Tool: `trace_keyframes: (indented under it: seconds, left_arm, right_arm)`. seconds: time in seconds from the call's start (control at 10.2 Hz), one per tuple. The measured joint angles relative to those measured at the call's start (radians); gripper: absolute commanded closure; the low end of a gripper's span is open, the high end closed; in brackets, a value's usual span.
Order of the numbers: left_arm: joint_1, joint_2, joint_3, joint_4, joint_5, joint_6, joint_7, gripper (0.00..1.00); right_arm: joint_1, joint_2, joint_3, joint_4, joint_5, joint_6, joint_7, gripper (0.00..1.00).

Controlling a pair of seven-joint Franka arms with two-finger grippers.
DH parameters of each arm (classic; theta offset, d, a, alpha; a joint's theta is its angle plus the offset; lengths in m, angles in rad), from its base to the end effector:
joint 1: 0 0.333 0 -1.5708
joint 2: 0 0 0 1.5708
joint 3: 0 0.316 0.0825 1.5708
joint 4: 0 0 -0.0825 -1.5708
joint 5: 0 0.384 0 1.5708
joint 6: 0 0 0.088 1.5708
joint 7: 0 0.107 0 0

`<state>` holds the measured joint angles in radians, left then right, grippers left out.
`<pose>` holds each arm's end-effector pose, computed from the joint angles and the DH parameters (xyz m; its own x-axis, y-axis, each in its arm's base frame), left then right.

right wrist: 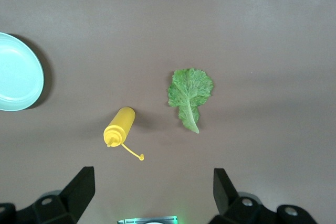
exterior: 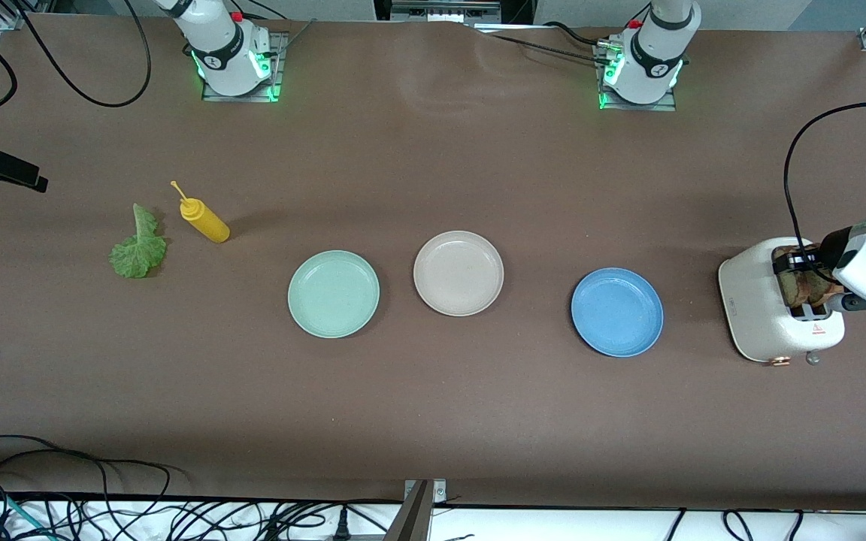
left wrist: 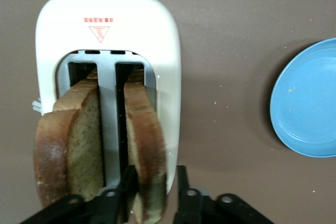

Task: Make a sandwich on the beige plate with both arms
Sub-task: 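Grasp the bread slice and lift it out with the left gripper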

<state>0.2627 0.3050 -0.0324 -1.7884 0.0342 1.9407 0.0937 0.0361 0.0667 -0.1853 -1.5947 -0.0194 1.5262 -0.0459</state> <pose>0.6011 0.1446 0.3704 0.9807 0.1212 -0.1532 0.1218 -0.9925 -0.0056 0.5596 -0.0831 0.5730 0.9854 -0.1039 -0.1349 -0.1014 -0.9945 0.0254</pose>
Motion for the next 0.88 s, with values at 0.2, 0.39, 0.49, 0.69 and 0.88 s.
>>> trace_keyframes:
  seconds: [0.2,0.39,0.49,0.69,0.88]
  left_arm:
    - [0.000,-0.004,0.011,0.001,0.000,0.000,0.003,1.00]
    - [-0.007,-0.021,0.022,0.002,0.000,-0.007,0.012,1.00]
    - [-0.018,-0.042,0.028,0.004,0.000,-0.020,0.018,1.00]
    - [-0.052,-0.126,0.034,0.012,0.000,-0.080,0.033,1.00]
    - [-0.102,-0.218,0.034,0.016,0.000,-0.134,0.034,1.00]
  right_arm:
    - [0.000,0.000,0.000,0.000,0.000,0.000,0.000,0.00]
    - [0.000,0.000,0.000,0.000,0.000,0.000,0.000,0.00]
    - [0.000,0.000,0.000,0.000,0.000,0.000,0.000,0.00]
    - [0.000,0.000,0.000,0.000,0.000,0.000,0.000,0.00]
    - [0.000,0.000,0.000,0.000,0.000,0.000,0.000,0.00]
